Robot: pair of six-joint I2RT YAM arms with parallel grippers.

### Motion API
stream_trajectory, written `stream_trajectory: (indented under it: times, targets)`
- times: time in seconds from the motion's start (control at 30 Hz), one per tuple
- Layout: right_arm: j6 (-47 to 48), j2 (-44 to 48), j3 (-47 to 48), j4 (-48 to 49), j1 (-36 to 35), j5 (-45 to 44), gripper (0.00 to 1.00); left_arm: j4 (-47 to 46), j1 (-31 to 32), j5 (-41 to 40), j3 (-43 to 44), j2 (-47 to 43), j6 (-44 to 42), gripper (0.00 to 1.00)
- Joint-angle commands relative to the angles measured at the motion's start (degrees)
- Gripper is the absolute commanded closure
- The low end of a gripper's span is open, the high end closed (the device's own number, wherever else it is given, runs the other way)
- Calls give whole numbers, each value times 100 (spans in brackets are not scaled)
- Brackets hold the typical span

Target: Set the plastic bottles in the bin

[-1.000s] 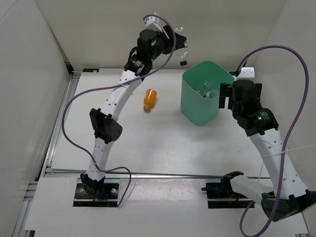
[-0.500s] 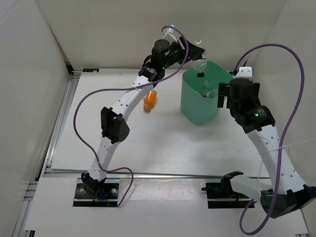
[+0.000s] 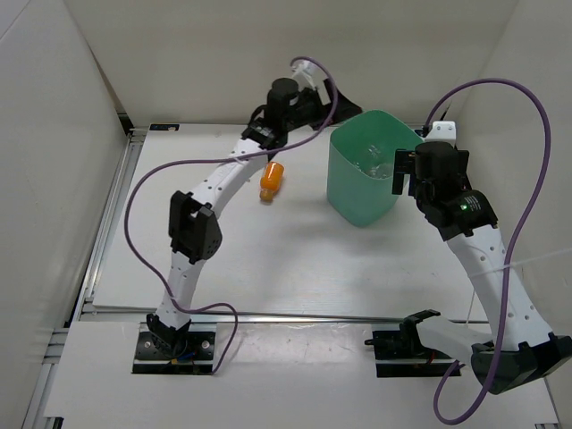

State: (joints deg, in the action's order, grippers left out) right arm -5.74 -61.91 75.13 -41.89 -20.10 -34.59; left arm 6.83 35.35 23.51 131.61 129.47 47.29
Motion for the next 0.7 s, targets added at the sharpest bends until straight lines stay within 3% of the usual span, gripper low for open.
stream_trajectory:
  times: [0.0,0.1,0.23,0.4,0.67]
  targets:
    - [38,127,55,120,15,-197,0,300,-852,-976,-617,-1587,-878,0]
    - [38,127,1,120,15,-197,0,1142,-1301,-1542,-1173,-1812,-1169,0]
    - [38,127,1,120,15,-136,0,2891,-1813,-1402,187,-872,-1878,0]
    - [-15,127,-51,120,15,-13,0,3499,-1760,-1841,93,-450,-3600,0]
    - [-15,127,-131,172,15,49,0,3931,-1760,-2008,-715,-291,-4122,0]
